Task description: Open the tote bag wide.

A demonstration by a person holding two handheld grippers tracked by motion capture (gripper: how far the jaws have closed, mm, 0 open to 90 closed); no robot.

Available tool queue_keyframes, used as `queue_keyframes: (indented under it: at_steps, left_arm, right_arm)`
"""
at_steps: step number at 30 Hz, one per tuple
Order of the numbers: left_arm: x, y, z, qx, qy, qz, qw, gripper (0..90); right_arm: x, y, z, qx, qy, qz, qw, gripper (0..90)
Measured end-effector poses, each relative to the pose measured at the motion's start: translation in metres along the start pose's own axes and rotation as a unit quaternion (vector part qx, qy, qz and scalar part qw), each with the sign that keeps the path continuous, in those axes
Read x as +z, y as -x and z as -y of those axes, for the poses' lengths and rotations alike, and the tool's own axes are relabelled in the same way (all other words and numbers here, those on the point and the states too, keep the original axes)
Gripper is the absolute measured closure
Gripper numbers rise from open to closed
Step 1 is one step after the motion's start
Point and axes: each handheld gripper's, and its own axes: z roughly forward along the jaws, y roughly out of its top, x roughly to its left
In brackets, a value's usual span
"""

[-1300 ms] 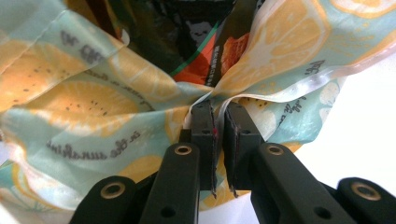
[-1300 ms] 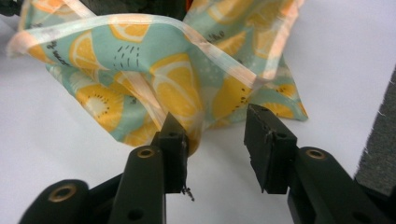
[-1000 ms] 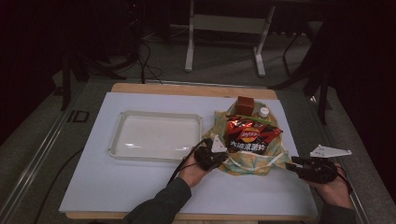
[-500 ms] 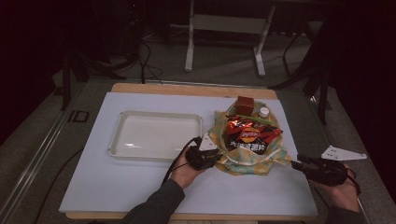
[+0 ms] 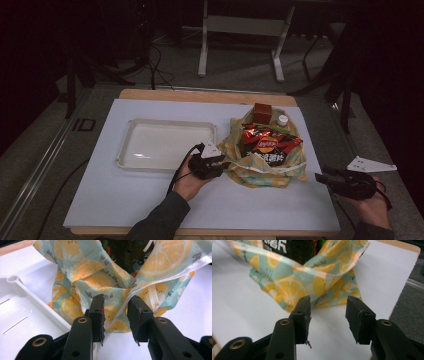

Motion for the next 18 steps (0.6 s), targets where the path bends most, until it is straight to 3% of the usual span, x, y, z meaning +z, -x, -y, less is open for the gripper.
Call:
queue_keyframes:
  at_steps: [7, 10, 12, 18]
  left_arm:
    - [-0.01, 0.0, 0.006, 0.007, -0.002, -0.002, 1.0, 61.5]
    - [-0.015, -0.005, 0.008, 0.003, -0.001, -0.014, 0.9999, 61.7]
    - [-0.02, -0.01, 0.006, -0.011, 0.007, -0.025, 0.9996, 62.1]
    - [-0.019, -0.014, -0.006, -0.018, 0.018, -0.03, 0.9992, 61.2]
  right_arm:
    - [0.012, -0.005, -0.013, 0.002, 0.008, 0.015, 0.9998, 54.3]
    - [0.02, -0.006, -0.019, 0.009, 0.019, 0.019, 0.9996, 53.8]
    - [0.026, -0.007, -0.021, 0.016, 0.026, 0.015, 0.9994, 53.7]
    - [0.045, -0.011, -0.026, 0.029, 0.028, 0.025, 0.9989, 53.6]
